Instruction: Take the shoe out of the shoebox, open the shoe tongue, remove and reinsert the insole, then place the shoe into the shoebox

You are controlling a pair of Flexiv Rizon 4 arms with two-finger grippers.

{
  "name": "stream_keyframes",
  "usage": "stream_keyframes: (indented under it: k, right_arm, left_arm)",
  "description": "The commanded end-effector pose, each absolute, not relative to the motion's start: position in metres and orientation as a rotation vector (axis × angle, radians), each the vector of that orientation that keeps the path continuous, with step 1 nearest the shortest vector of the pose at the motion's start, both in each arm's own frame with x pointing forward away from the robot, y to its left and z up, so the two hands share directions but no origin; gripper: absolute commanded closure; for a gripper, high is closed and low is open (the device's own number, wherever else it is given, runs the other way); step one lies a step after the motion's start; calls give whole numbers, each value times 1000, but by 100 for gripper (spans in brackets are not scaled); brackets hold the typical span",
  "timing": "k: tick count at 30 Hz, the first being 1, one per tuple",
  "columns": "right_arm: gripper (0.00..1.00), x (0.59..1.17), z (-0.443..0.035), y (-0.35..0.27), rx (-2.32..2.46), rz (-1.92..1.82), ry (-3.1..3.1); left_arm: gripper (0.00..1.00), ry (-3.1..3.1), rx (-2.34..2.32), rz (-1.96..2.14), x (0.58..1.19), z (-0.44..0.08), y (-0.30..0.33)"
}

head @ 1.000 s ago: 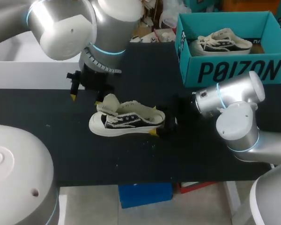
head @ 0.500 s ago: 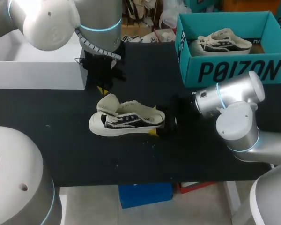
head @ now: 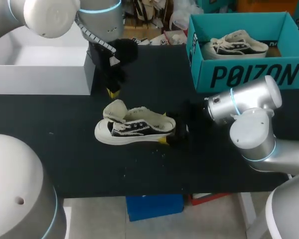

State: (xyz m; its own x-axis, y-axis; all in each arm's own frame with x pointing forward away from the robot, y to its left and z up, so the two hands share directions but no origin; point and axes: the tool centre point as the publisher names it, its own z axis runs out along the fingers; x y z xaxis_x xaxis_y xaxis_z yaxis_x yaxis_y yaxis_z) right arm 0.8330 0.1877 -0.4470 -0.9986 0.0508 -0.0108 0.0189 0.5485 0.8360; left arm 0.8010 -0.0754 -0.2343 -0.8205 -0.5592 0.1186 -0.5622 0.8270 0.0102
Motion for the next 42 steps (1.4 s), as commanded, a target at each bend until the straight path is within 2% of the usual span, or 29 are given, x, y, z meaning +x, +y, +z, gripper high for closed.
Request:
stream_keyframes:
  k: [1,6,14,35,42]
  right_arm:
    - [100,833,-450,187,63,1473,2736]
    - [100,833,-450,187,63,1473,2736]
    - [100,833,-450,187,63,1473,2736]
    - [100,833,-450,187,63,1473,2736]
    - [100,833,-450,187,63,1473,2736]
  left_arm:
    - [100,-2772,277,131,810,-238,-74]
    - [100,-2779,77,325,818,-244,-82]
    - [100,-2798,-87,311,823,-248,-105]
    - [100,-2781,-53,251,810,-304,-130]
    - [100,-2782,-42,231,810,-305,-130]
